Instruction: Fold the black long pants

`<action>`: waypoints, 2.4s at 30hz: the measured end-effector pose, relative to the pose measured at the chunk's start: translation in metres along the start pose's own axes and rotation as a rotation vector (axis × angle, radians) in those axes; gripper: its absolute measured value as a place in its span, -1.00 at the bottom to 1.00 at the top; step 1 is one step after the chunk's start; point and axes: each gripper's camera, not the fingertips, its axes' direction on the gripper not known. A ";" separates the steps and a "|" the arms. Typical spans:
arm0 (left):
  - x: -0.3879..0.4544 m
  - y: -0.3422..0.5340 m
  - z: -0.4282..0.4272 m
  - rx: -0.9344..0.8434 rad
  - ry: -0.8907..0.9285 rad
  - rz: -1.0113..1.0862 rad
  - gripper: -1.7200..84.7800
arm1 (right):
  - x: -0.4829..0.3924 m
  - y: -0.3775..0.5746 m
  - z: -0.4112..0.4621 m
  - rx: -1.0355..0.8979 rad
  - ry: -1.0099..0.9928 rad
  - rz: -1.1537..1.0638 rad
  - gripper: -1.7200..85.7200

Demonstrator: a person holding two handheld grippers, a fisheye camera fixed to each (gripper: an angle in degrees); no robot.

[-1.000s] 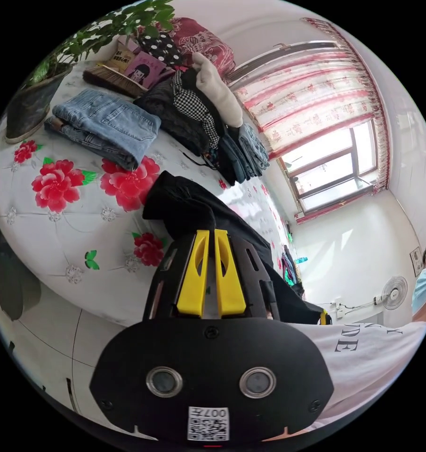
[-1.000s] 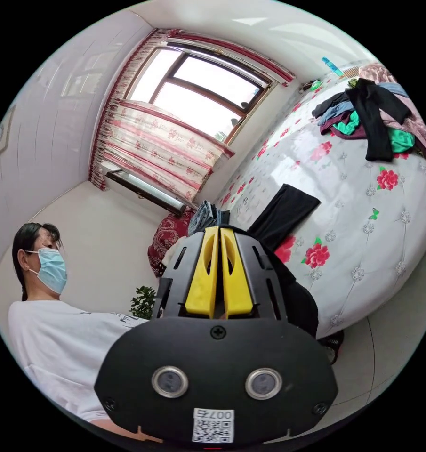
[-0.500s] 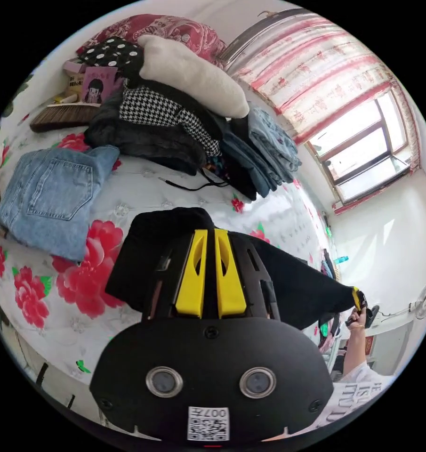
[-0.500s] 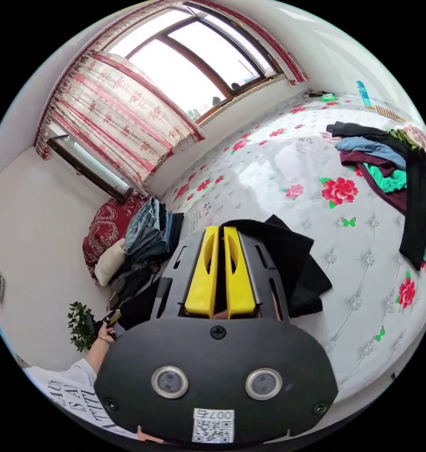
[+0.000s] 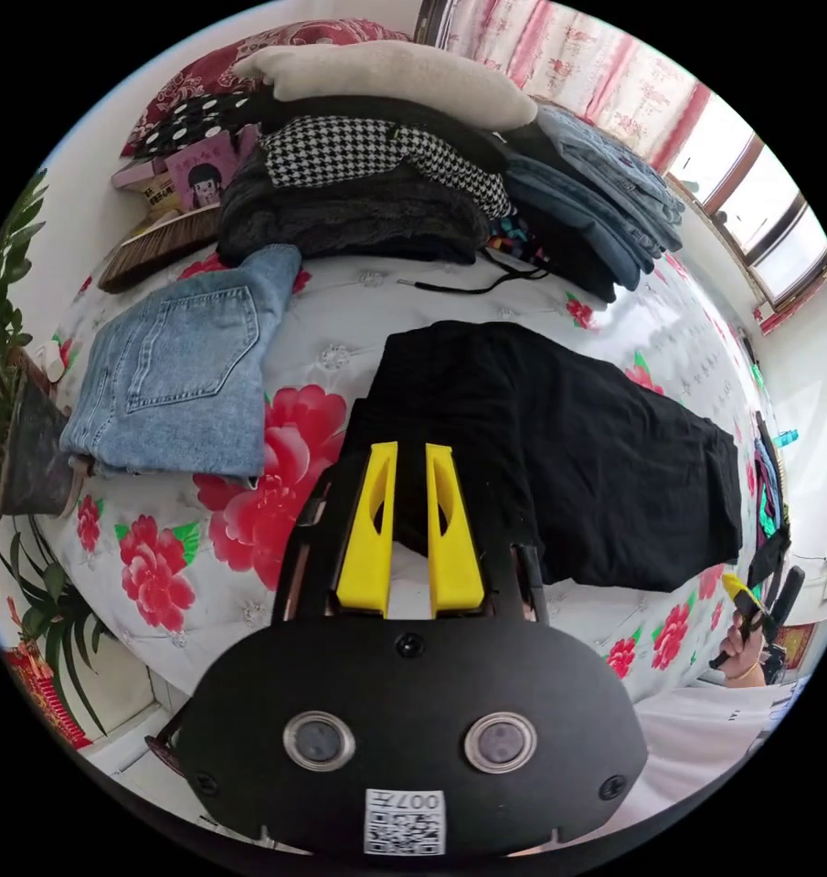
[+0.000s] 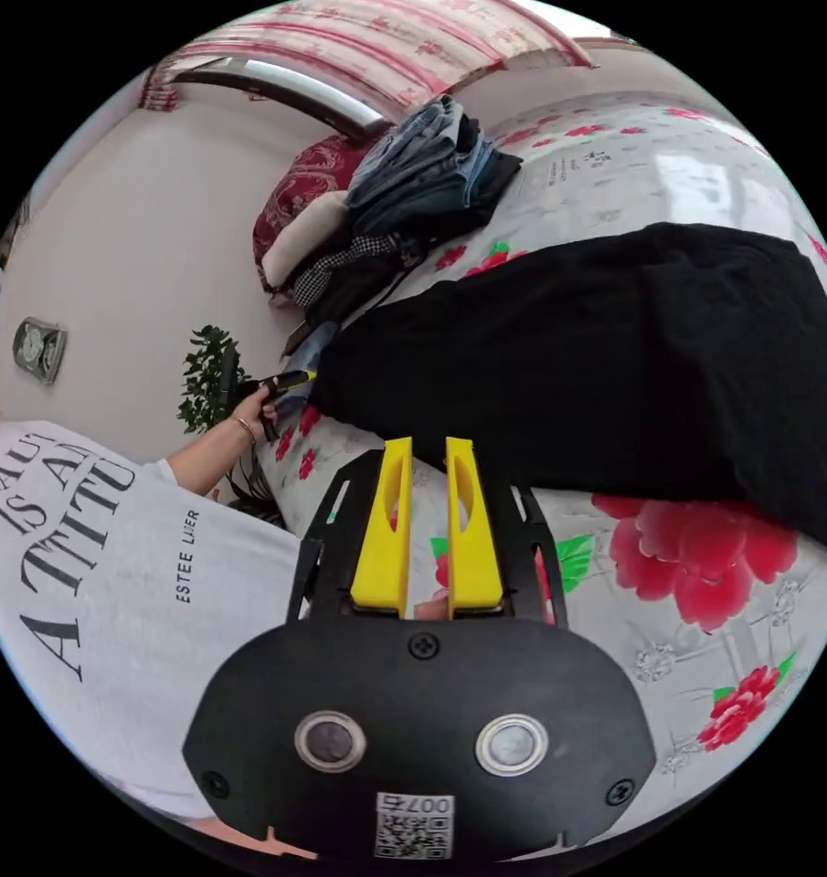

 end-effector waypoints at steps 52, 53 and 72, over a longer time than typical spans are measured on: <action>0.037 -0.022 0.117 -0.028 -0.105 0.118 -0.84 | -0.201 -0.059 0.245 -0.279 0.106 -0.381 -0.94; 0.037 -0.021 0.118 -0.027 -0.108 0.120 -0.84 | -0.196 -0.057 0.244 -0.287 0.105 -0.355 -0.92; 0.053 0.022 0.130 -0.069 -0.269 0.231 -0.98 | -0.170 0.008 0.206 -0.227 0.119 -0.249 -0.96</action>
